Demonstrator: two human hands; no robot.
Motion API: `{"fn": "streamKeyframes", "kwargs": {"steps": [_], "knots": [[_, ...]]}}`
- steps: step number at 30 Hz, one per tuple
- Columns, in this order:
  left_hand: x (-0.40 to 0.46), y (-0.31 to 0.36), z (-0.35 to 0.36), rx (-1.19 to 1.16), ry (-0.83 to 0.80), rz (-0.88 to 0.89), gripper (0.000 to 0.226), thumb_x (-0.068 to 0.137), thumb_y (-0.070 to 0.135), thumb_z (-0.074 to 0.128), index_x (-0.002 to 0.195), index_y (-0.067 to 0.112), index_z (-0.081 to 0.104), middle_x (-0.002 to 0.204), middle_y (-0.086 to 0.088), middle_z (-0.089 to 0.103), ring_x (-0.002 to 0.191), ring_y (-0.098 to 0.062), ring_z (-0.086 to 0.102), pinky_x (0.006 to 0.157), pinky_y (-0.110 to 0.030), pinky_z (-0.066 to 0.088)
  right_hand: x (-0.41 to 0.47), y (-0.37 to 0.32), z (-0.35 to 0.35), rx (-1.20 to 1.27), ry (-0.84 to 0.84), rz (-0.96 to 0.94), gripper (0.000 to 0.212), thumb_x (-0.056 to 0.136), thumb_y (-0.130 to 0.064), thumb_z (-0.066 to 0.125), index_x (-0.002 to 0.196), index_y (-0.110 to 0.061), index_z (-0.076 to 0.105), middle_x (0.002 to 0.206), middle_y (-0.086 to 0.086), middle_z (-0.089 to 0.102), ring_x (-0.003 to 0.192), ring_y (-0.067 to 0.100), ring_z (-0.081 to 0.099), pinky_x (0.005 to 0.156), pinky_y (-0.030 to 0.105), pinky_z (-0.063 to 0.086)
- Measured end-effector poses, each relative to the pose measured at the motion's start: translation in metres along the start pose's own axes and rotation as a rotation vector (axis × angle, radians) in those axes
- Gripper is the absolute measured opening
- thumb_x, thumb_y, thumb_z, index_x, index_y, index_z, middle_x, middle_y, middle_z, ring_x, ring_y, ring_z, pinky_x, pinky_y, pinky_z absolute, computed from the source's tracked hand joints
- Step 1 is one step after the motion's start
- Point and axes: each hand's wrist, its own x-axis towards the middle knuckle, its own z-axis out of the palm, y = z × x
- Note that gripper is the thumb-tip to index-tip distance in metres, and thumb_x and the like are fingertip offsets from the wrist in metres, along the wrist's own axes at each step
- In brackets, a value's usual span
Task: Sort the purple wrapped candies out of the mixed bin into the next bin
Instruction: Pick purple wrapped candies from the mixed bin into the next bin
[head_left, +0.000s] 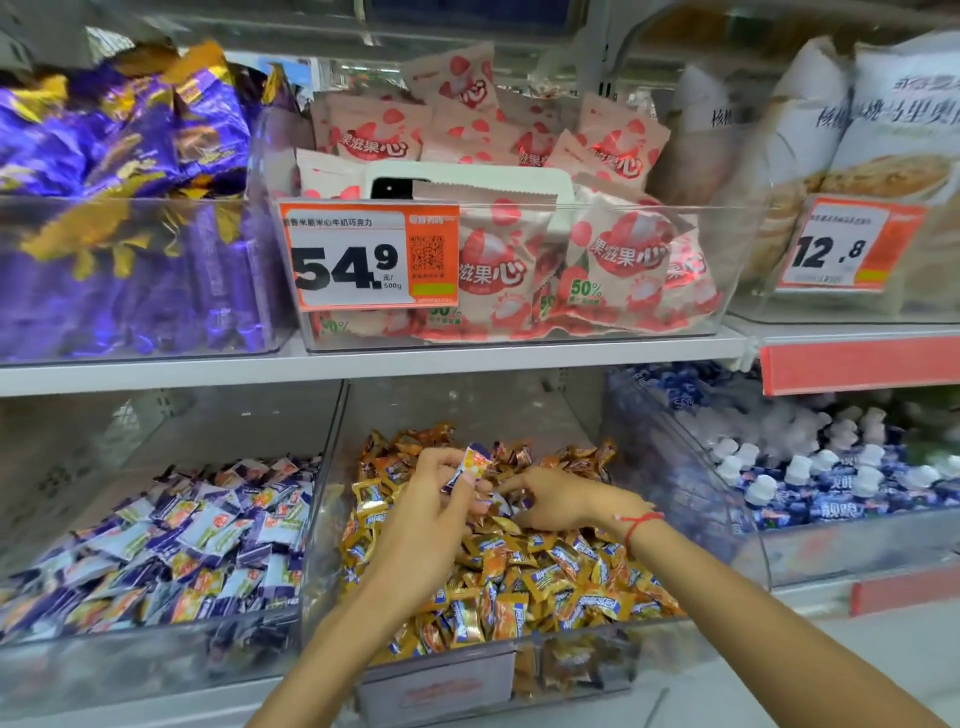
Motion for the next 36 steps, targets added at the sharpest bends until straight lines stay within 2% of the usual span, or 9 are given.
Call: {"fn": "streamKeyframes", "kwargs": {"steps": [3,7,11,14,17,21,25,31,36], "knots": [[0.0,-0.003,-0.004,-0.017,0.0,-0.021,0.021,0.101,0.024,0.043,0.121,0.032,0.043,0.099,0.012,0.065,0.084,-0.003,0.067,0.077,-0.031,0.057,0.003,0.005,0.001,-0.01,0.109,-0.034,0.035,0.091,-0.023,0.064,0.125,-0.018,0.064,0.131,0.004,0.061,0.115,0.021,0.058,0.093,0.025,0.044],[0.001,-0.005,-0.008,-0.028,0.027,-0.044,0.026,0.101,0.02,0.043,0.126,0.029,0.043,0.1,0.014,0.061,0.089,-0.005,0.065,0.08,-0.029,0.056,-0.016,0.006,-0.009,0.385,0.187,-0.087,0.031,0.098,-0.033,0.053,0.095,-0.006,0.069,0.094,0.017,0.069,0.077,0.015,0.065,0.062,0.024,0.044],[0.005,0.001,-0.006,-0.032,-0.005,-0.081,0.024,0.102,0.018,0.041,0.124,0.024,0.048,0.104,0.017,0.06,0.088,-0.006,0.065,0.072,-0.025,0.057,-0.047,0.003,-0.02,0.926,0.013,-0.163,0.034,0.101,-0.029,0.047,0.118,-0.006,0.064,0.112,0.002,0.065,0.077,0.008,0.06,0.067,0.02,0.044],[0.01,0.004,-0.001,-0.052,-0.042,-0.174,0.018,0.103,0.017,0.038,0.119,0.023,0.045,0.099,0.007,0.063,0.076,-0.009,0.062,0.051,-0.022,0.048,-0.058,0.001,-0.019,1.149,-0.108,-0.192,0.036,0.098,-0.027,0.05,0.121,0.0,0.06,0.115,0.006,0.053,0.068,0.007,0.051,0.062,0.017,0.044],[0.014,0.005,0.005,0.027,-0.074,-0.207,0.022,0.104,0.027,0.034,0.12,0.018,0.047,0.088,0.005,0.06,0.071,-0.011,0.055,0.051,-0.025,0.036,-0.062,-0.004,-0.017,1.171,-0.118,-0.144,0.027,0.095,-0.028,0.054,0.109,-0.006,0.063,0.103,0.0,0.052,0.066,0.008,0.051,0.059,0.016,0.044],[0.008,0.01,0.002,0.177,-0.155,-0.045,0.035,0.097,0.055,0.033,0.125,0.034,0.042,0.092,0.011,0.054,0.085,-0.014,0.058,0.067,-0.026,0.041,-0.062,-0.016,-0.02,1.146,-0.054,-0.086,0.031,0.095,-0.028,0.057,0.113,-0.008,0.07,0.106,-0.009,0.068,0.062,0.006,0.054,0.059,0.014,0.047],[0.004,0.007,-0.005,0.252,-0.234,0.163,0.022,0.097,0.043,0.048,0.117,0.039,0.042,0.096,0.011,0.059,0.073,-0.005,0.054,0.065,-0.021,0.044,-0.06,-0.029,-0.03,1.137,0.083,-0.008,0.026,0.089,-0.025,0.065,0.103,-0.005,0.073,0.09,0.003,0.073,0.06,0.003,0.061,0.054,0.01,0.049],[-0.002,0.013,-0.014,0.284,-0.09,0.25,0.027,0.099,0.046,0.039,0.125,0.041,0.033,0.073,0.007,0.057,0.055,-0.003,0.048,0.051,-0.019,0.037,-0.062,-0.042,-0.034,1.112,0.168,0.041,0.017,0.081,-0.018,0.073,0.095,-0.008,0.076,0.08,0.002,0.073,0.057,0.003,0.061,0.055,0.01,0.051],[-0.008,0.018,-0.034,0.363,-0.021,0.249,0.023,0.101,0.045,0.032,0.119,0.036,0.042,0.06,0.006,0.05,0.046,-0.007,0.042,0.05,-0.03,0.033,-0.062,-0.064,-0.029,1.165,0.131,-0.054,0.023,0.078,-0.021,0.072,0.098,-0.01,0.076,0.085,-0.004,0.073,0.066,0.003,0.063,0.061,0.011,0.051]]}}
